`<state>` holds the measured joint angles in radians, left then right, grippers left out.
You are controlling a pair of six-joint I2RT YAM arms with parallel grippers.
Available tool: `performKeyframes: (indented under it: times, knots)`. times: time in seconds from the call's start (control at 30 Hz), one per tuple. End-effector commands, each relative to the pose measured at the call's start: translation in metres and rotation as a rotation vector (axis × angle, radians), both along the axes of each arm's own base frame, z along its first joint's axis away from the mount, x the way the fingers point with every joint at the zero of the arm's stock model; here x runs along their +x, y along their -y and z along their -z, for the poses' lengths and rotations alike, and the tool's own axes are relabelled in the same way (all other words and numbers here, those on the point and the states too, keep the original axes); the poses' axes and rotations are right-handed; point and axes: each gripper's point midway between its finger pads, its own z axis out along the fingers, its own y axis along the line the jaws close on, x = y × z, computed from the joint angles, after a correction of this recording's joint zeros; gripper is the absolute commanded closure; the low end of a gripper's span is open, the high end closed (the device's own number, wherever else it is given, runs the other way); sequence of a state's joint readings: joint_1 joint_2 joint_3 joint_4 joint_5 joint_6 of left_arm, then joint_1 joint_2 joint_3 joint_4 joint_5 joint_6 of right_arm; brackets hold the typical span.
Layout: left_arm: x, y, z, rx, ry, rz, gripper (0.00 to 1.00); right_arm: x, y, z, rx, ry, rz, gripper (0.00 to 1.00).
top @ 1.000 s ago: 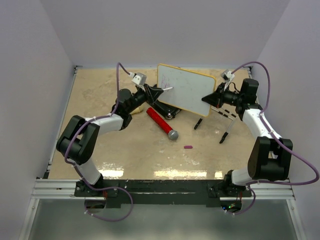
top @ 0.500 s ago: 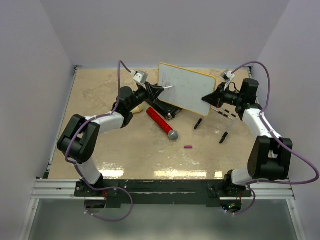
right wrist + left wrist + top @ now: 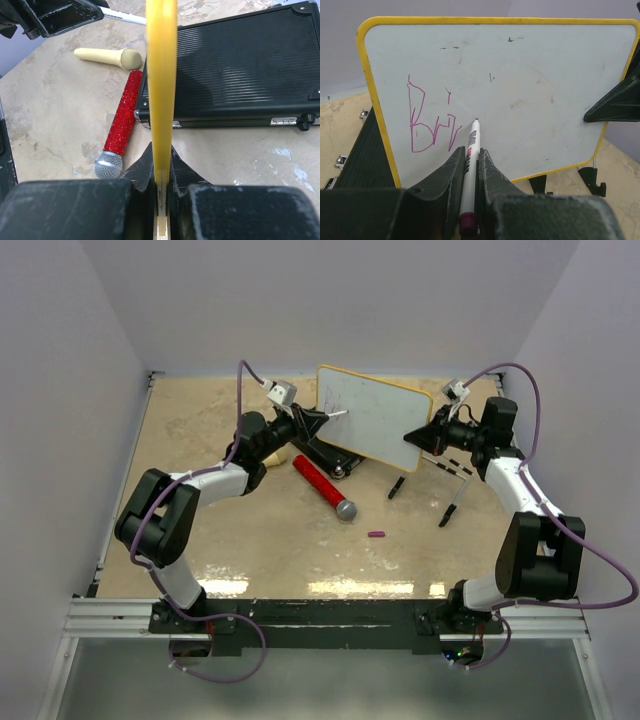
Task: Write a sentence on the whiteboard
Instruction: Write with the whiteboard marker without the cap on the whiteboard.
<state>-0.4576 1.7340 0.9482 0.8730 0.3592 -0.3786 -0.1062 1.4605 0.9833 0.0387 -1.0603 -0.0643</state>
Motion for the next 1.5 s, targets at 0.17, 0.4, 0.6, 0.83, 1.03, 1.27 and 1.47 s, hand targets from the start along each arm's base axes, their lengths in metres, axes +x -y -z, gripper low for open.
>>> performKeyframes:
  times: [0.17, 0.4, 0.6, 0.83, 1.03, 1.27, 1.47]
  knots:
    - [0.016, -0.012, -0.017, -0.003, 0.06, -0.059, 1.0, 0.003, -0.002, -0.007, -0.014, 0.033, -0.018, 1.0]
    - [0.016, -0.017, -0.01, 0.001, 0.049, -0.068, 1.0, 0.002, -0.002, -0.008, -0.014, 0.035, -0.018, 1.0]
    - [0.014, -0.017, 0.0, 0.008, 0.028, -0.059, 1.0, 0.003, -0.002, -0.007, -0.013, 0.033, -0.018, 1.0]
    - [0.01, -0.019, 0.009, 0.01, 0.005, -0.057, 1.0, 0.002, -0.002, -0.008, -0.013, 0.035, -0.018, 1.0]
    - [0.005, -0.018, 0.015, 0.009, -0.008, -0.044, 1.0, 0.002, -0.002, -0.009, -0.012, 0.037, -0.02, 1.0]
    - [0.0, -0.014, 0.017, 0.009, -0.013, -0.012, 1.0, 0.002, -0.002, -0.009, -0.012, 0.038, -0.02, 1.0]
    - [0.001, -0.008, 0.007, -0.001, 0.004, 0.015, 1.0, 0.002, -0.002, -0.009, -0.012, 0.037, -0.02, 1.0]
